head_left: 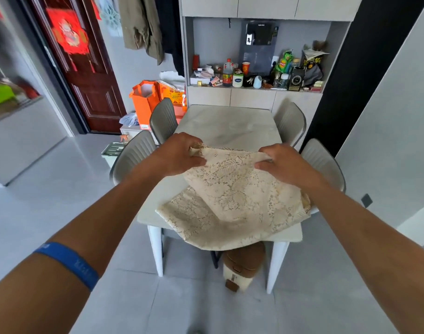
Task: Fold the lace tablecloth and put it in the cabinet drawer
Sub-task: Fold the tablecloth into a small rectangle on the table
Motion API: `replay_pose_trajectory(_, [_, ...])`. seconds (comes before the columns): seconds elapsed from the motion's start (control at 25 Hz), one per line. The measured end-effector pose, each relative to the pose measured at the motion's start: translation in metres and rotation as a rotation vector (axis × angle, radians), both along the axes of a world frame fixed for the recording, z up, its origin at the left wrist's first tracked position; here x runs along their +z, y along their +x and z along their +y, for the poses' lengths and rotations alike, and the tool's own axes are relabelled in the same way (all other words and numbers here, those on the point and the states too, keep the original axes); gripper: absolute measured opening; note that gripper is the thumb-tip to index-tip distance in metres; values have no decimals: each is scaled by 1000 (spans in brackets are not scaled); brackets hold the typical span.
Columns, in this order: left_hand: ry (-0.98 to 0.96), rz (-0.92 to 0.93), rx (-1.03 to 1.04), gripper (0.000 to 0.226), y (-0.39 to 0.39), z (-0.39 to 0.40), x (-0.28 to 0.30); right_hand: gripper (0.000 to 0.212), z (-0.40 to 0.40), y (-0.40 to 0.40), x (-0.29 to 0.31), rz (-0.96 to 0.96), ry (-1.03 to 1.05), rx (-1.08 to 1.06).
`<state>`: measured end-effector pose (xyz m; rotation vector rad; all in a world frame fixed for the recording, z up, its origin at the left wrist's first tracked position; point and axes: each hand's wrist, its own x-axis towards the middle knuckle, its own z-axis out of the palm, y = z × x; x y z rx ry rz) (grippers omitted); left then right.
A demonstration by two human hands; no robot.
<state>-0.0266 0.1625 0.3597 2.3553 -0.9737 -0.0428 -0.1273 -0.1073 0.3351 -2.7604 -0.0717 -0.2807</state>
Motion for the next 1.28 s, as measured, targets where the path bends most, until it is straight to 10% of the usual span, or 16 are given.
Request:
replay_pose_trajectory(0.48, [87, 52, -4, 25, -183, 85, 23, 21, 76, -186, 36, 71, -14, 100])
replay_pose_trajectory(0.72, [493, -155, -71, 57, -228, 140, 30, 27, 161, -240, 45, 177, -216, 147])
replay_pose_trajectory(1.12, [477, 286, -182, 31, -297, 166, -14, 10, 220, -298, 38, 291, -177, 124])
replay_pose_trajectory(1.28, [540, 260, -215, 27, -295, 173, -20, 36, 196, -326, -3, 569, -205, -174])
